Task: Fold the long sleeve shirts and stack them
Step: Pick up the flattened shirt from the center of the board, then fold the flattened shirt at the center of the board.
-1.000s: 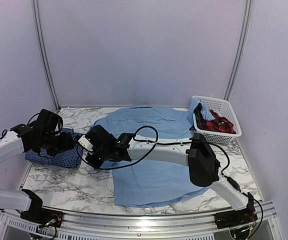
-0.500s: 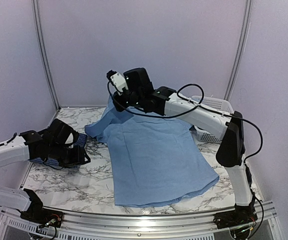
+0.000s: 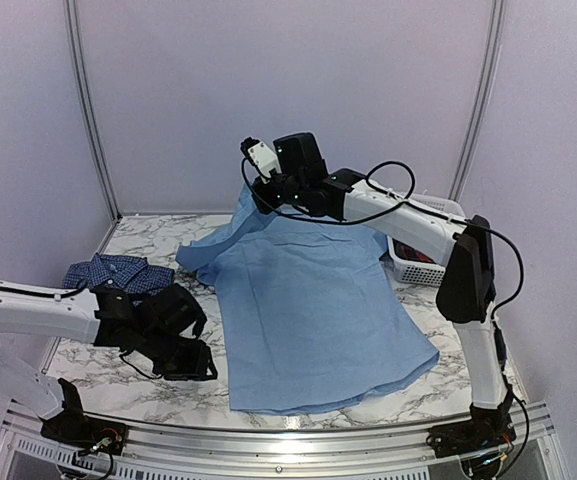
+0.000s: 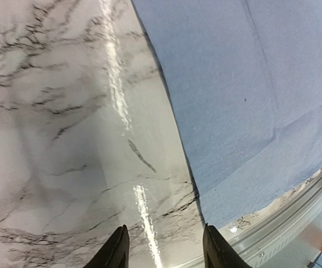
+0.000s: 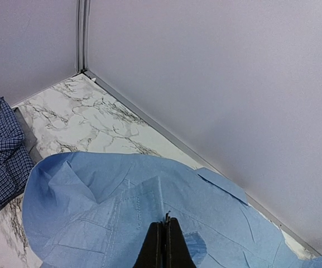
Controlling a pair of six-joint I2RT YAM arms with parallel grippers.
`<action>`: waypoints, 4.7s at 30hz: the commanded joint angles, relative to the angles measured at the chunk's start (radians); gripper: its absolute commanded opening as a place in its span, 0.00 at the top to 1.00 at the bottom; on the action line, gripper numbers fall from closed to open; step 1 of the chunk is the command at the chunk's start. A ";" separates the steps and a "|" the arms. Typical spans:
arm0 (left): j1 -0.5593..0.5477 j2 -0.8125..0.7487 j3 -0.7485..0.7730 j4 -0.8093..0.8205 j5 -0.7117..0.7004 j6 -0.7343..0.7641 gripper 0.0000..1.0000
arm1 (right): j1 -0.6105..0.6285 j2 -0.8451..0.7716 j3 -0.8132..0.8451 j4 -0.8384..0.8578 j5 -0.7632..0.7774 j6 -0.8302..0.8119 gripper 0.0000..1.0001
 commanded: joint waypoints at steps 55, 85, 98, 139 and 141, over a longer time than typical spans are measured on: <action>-0.180 0.030 0.260 -0.331 0.001 0.084 1.00 | -0.166 -0.061 0.043 0.147 0.227 -0.126 1.00; -0.231 0.469 0.604 -0.280 0.115 0.315 1.00 | -0.260 -0.183 -0.112 -0.007 0.458 -0.088 1.00; -0.231 0.531 0.614 -0.228 0.164 0.349 0.93 | -0.266 -0.211 -0.133 -0.053 0.493 -0.079 1.00; 0.307 0.416 0.594 -0.040 -0.144 0.238 0.66 | -0.253 -0.223 0.021 -0.207 0.562 0.005 1.00; 0.317 0.444 0.611 -0.023 -0.125 0.239 0.66 | -0.250 -0.223 0.019 -0.230 0.546 0.024 1.00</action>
